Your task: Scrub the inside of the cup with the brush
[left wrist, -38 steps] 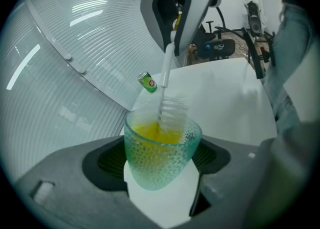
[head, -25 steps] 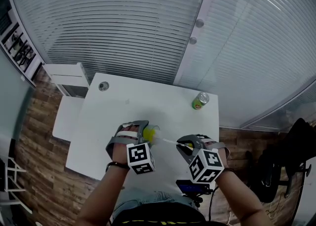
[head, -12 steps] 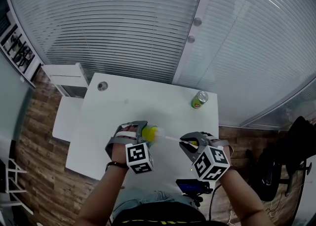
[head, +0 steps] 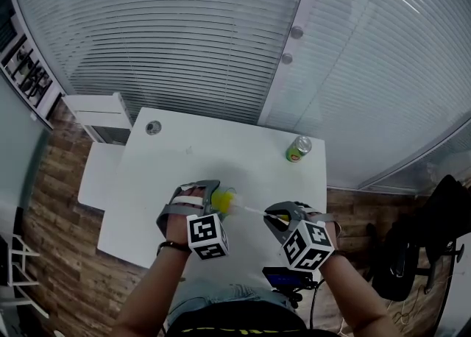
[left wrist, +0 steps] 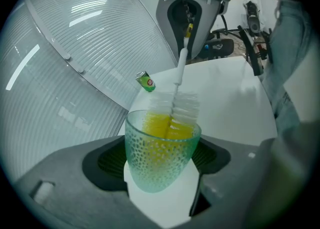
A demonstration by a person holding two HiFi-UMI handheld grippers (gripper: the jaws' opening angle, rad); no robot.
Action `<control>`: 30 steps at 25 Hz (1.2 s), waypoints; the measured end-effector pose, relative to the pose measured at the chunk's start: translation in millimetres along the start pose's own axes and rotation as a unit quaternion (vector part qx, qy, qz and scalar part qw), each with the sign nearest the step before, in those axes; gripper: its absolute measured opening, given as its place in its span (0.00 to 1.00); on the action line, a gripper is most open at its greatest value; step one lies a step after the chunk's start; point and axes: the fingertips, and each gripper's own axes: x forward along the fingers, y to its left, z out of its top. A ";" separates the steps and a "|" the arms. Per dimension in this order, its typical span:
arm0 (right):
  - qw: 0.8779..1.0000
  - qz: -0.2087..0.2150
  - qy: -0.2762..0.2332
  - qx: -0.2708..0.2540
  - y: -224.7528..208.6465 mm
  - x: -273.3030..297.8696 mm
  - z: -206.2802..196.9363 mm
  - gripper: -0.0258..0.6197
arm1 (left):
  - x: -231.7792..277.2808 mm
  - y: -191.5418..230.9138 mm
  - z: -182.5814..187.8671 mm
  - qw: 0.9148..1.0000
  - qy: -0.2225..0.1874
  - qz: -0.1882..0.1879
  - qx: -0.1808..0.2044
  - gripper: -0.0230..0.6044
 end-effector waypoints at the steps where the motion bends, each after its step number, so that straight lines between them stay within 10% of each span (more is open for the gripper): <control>1: 1.000 0.002 -0.004 0.002 1.6 -0.5 1.5 0.09 | 0.3 0.0 -1.3 1.000 0.001 0.000 -0.001 0.67; 30: 0.999 0.017 -0.017 0.024 9.9 -23.5 -3.0 0.09 | -1.3 1.6 -12.7 1.000 0.017 0.008 -0.001 0.67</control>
